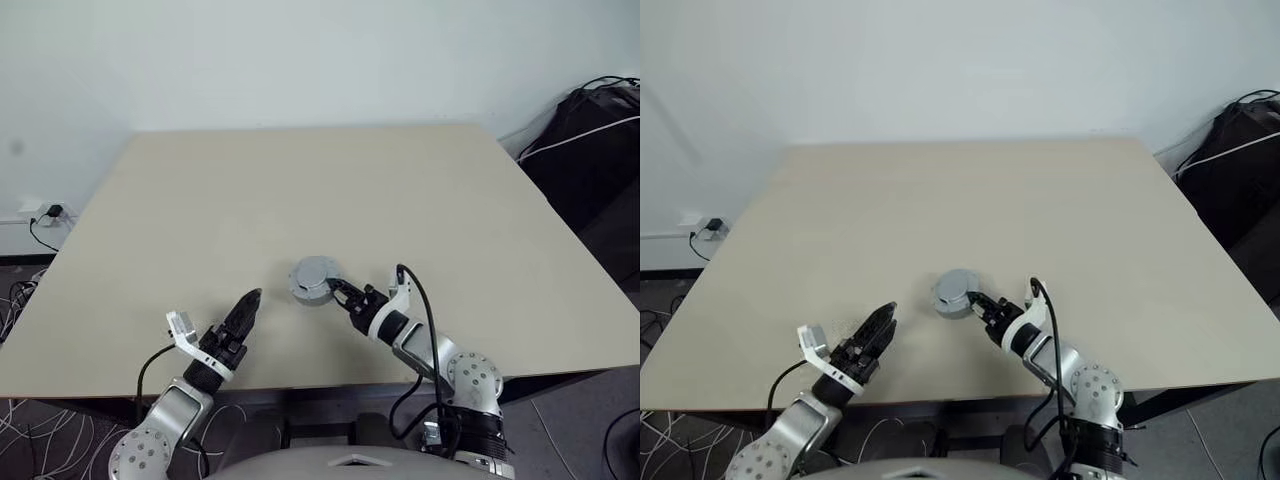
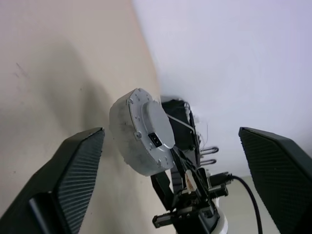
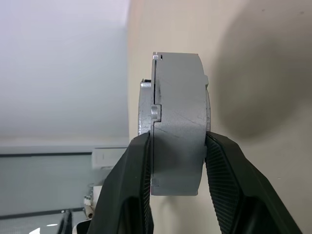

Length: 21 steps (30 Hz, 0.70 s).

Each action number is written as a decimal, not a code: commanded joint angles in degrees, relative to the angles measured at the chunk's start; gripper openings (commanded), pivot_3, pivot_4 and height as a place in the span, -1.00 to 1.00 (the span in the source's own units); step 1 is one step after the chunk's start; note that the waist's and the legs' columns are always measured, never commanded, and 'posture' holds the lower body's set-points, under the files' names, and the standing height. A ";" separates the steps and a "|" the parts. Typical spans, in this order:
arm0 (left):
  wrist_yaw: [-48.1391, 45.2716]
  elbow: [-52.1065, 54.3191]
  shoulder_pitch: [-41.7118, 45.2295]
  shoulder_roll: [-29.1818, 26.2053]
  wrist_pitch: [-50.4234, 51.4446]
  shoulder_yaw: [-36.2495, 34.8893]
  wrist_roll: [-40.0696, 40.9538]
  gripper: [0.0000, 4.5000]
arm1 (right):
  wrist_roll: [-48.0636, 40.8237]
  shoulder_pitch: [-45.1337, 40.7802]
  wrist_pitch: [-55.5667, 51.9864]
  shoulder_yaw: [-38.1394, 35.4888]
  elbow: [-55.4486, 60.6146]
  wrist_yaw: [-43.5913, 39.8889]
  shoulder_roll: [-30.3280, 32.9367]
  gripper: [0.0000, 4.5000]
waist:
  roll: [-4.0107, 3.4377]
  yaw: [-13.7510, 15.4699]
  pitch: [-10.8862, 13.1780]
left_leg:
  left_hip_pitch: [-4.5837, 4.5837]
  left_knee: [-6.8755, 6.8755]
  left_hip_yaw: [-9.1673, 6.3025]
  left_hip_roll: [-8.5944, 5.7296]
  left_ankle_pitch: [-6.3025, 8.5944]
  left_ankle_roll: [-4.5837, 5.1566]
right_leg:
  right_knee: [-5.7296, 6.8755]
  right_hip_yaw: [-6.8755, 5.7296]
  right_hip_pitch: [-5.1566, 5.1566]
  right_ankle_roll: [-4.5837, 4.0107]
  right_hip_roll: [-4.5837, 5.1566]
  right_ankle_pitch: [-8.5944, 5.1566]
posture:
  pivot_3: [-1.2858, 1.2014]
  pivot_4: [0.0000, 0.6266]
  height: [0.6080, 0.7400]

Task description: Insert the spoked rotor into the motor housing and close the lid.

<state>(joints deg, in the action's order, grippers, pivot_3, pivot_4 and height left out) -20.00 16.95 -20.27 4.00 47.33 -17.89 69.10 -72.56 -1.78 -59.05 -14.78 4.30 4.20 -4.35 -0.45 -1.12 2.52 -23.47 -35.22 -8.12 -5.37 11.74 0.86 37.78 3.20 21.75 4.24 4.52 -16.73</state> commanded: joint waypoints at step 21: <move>-2.52 -7.61 2.91 2.85 -7.37 6.46 7.64 1.00 | -13.40 0.89 -3.39 8.69 5.91 2.16 0.33 -0.42 | 0.01 0.03 -0.01 | 0.01 -0.04 0.02 0.00 -0.01 0.01 | 0.02 0.01 -0.01 -0.06 -0.12 0.01 | 0.03 -1.00 1.00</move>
<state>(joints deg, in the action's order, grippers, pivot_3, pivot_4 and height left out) -21.30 9.27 -18.99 3.81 40.60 -11.66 75.42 -82.47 -0.10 -62.49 -6.85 7.61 7.50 -3.63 -0.44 -1.09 2.52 -23.47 -35.27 -8.10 -5.37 11.73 0.88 37.79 3.21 21.74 4.18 4.39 -16.72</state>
